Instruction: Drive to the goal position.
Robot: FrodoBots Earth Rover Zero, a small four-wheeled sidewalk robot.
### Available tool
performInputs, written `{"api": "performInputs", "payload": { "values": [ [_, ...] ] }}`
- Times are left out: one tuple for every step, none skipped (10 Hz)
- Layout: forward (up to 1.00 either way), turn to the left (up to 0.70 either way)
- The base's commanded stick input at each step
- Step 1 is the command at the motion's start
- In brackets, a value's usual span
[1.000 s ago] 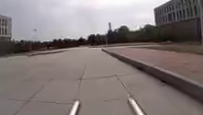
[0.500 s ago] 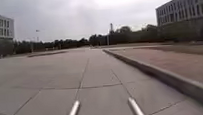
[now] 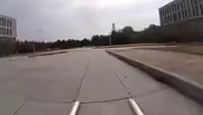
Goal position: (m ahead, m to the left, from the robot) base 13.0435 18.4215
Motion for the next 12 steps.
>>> {"api": "performInputs", "payload": {
  "values": [
    [0.69, 0.0],
    [0.69, 0.0],
    [0.69, 0.0],
    [0.69, 0.0],
    [0.69, 0.0],
    [0.69, 0.0],
    [0.69, 0.0],
    [0.69, -0.14],
    [0.69, -0.35],
    [0.69, -0.34],
    [0.69, -0.19],
    [0.69, -0.05]
  ]
}}
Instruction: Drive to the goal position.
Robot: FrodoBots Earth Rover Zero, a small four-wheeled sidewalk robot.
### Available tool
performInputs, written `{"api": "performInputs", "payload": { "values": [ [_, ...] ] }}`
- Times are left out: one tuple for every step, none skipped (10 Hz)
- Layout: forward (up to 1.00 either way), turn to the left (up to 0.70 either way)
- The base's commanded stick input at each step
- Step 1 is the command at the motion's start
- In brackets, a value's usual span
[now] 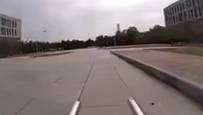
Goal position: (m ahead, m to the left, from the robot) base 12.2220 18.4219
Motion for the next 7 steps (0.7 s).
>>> {"api": "performInputs", "payload": {
  "values": [
    [0.69, 0.0],
    [0.69, 0.0],
    [0.69, 0.0],
    [0.69, 0.0],
    [0.69, 0.0],
    [0.69, 0.0],
    [0.69, 0.0]
  ]
}}
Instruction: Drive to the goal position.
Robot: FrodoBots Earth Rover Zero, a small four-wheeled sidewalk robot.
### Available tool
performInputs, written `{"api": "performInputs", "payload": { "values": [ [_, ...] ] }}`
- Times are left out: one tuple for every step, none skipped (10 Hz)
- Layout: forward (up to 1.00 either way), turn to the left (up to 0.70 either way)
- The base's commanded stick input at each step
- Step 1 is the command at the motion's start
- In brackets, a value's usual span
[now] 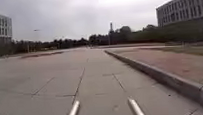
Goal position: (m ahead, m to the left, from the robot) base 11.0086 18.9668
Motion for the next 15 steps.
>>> {"api": "performInputs", "payload": {
  "values": [
    [0.69, 0.0],
    [0.69, 0.0],
    [0.69, 0.0],
    [0.69, 0.0],
    [0.69, 0.0],
    [0.69, 0.0],
    [0.69, 0.0],
    [0.69, 0.0],
    [0.69, 0.0],
    [0.69, 0.0],
    [0.69, 0.0],
    [0.69, 0.0],
    [0.69, 0.0],
    [0.69, 0.0],
    [0.69, 0.0]
  ]
}}
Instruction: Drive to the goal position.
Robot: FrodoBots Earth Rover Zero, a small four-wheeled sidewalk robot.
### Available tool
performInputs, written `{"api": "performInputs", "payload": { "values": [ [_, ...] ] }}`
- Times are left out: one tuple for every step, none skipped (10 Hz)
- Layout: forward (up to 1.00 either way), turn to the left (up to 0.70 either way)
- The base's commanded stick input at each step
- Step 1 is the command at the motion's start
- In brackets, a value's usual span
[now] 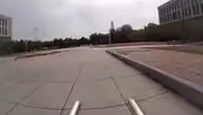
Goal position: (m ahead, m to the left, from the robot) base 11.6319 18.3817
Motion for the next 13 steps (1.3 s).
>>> {"api": "performInputs", "payload": {
  "values": [
    [0.69, 0.0],
    [0.69, 0.0],
    [0.69, 0.0],
    [0.69, 0.0],
    [0.69, 0.0],
    [0.69, 0.0],
    [0.69, 0.0],
    [0.69, 0.0],
    [0.69, 0.0],
    [0.69, 0.0],
    [0.69, 0.0],
    [0.69, 0.0],
    [0.69, -0.35]
  ]
}}
